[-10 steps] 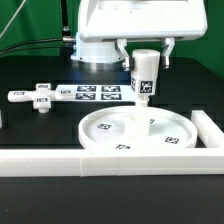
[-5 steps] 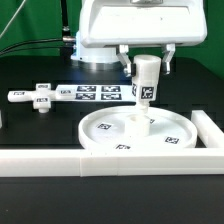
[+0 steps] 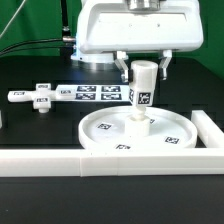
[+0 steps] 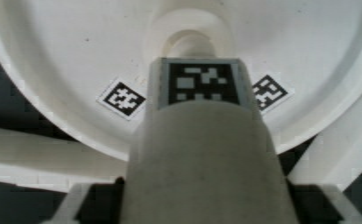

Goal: Assemble round table

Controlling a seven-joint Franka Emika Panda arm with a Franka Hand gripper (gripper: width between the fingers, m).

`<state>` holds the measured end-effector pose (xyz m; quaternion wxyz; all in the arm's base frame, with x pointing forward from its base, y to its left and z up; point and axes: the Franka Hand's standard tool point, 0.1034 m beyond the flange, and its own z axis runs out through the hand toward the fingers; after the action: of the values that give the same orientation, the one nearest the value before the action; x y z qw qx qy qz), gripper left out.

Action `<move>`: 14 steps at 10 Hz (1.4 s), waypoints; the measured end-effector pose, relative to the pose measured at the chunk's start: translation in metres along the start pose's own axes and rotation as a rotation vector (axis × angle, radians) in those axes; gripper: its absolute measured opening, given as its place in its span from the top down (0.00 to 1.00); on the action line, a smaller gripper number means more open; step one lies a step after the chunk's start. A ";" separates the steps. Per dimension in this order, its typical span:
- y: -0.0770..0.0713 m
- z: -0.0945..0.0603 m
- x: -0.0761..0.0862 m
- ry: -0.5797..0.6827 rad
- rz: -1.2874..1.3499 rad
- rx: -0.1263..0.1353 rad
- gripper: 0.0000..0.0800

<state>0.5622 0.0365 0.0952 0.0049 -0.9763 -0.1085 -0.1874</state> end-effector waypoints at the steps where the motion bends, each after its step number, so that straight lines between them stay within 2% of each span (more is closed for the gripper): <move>1: 0.001 0.003 -0.001 0.003 0.001 -0.002 0.49; 6: 0.001 0.011 -0.010 -0.015 0.004 0.002 0.49; 8: 0.006 0.015 -0.015 -0.024 0.015 0.000 0.49; 11: 0.007 0.015 -0.015 -0.025 0.017 -0.001 0.49; 12: 0.007 0.015 -0.015 -0.025 0.017 -0.001 0.28; 13: 0.007 0.015 -0.015 -0.025 0.017 -0.001 0.22; 14: 0.007 0.015 -0.015 -0.025 0.017 -0.001 0.22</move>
Offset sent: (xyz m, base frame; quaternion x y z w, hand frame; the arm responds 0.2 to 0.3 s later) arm -0.0003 0.0020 -0.0026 0.0021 0.0038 -0.0001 1.0000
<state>0.5553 0.0271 0.0758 0.0047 -0.9794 -0.1001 -0.1752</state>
